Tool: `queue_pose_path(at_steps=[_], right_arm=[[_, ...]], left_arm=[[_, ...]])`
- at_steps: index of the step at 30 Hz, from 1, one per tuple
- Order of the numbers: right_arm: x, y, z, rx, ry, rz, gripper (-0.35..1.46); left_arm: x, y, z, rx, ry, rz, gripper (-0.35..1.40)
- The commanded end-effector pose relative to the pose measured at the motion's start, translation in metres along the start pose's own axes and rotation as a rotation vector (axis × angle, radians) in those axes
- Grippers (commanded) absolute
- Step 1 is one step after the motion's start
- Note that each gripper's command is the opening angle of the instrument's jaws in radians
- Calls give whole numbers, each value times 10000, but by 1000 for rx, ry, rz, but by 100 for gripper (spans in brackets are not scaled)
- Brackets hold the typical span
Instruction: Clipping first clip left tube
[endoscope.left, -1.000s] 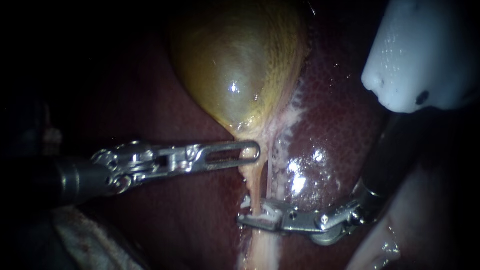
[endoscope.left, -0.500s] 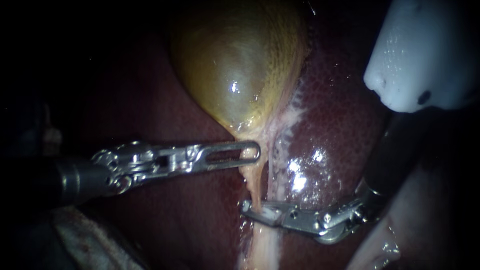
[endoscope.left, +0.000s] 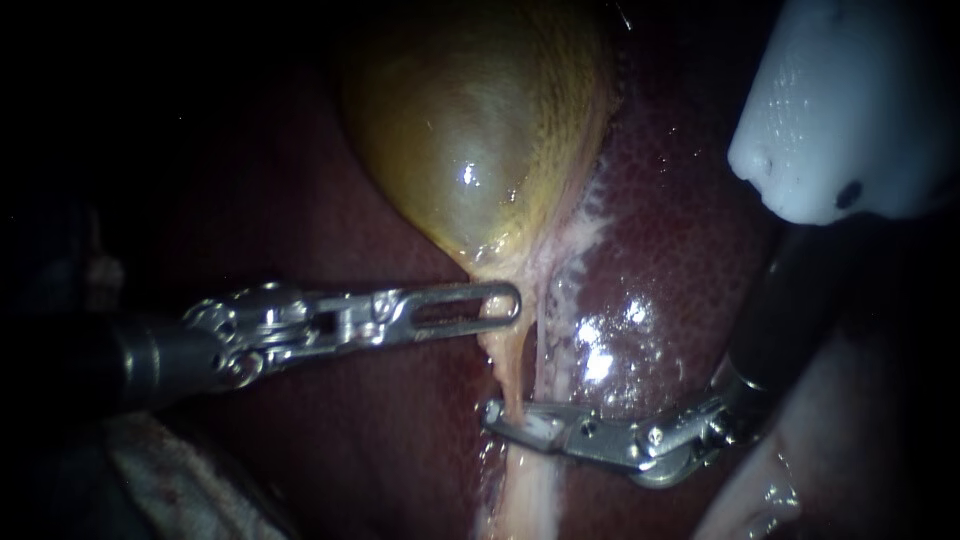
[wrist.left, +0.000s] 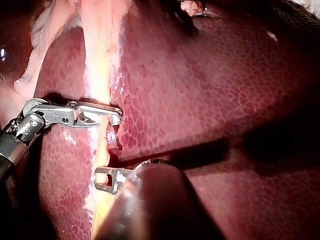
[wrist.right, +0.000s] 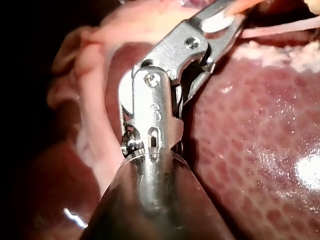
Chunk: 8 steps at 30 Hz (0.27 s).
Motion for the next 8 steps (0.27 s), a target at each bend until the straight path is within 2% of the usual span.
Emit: queue_pose_path(at_steps=[1,8], right_arm=[[0,-1,0,0,0,0,-35],[0,-1,0,0,0,0,-35]], left_arm=[[0,0,0,0,0,0,-35],[0,0,0,0,0,0,-35]])
